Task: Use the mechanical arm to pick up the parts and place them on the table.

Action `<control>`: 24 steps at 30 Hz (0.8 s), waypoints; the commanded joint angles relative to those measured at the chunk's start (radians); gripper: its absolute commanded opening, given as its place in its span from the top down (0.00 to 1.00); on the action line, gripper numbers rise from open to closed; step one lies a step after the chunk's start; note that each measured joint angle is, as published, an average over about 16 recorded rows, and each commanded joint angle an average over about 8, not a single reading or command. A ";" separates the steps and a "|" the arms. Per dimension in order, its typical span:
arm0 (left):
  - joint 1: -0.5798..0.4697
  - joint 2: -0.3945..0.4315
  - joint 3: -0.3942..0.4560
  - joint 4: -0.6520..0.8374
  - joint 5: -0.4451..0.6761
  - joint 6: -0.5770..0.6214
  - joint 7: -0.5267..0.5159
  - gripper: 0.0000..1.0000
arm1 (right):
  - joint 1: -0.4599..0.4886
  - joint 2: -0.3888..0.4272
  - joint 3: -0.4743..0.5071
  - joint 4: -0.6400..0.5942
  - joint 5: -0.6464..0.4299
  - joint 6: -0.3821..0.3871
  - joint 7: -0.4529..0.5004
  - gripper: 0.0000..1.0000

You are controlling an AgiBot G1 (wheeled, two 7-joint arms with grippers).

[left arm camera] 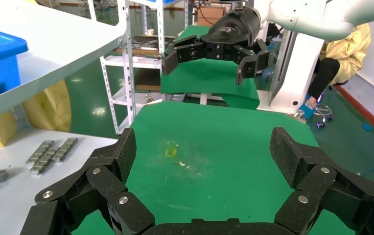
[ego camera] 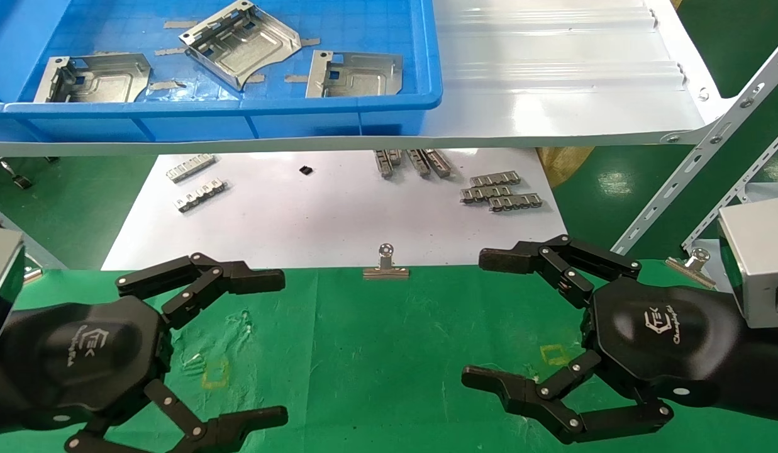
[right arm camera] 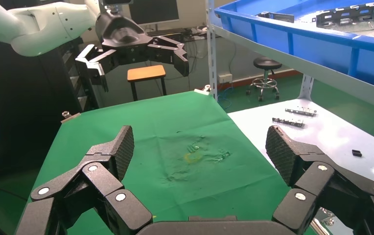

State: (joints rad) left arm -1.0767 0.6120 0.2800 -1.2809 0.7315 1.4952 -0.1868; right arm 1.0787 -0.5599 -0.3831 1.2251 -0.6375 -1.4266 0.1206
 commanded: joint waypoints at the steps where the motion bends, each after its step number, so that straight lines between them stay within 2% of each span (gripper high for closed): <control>1: 0.000 0.000 0.000 0.000 0.000 0.000 0.000 0.00 | 0.000 0.000 0.000 0.000 0.000 0.000 0.000 1.00; 24: 0.000 0.000 0.000 0.000 0.000 0.000 0.000 0.00 | 0.000 0.000 0.000 0.000 0.000 0.000 0.000 1.00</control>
State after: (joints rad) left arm -1.0767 0.6120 0.2800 -1.2809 0.7315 1.4952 -0.1868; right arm 1.0787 -0.5599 -0.3831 1.2251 -0.6375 -1.4266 0.1206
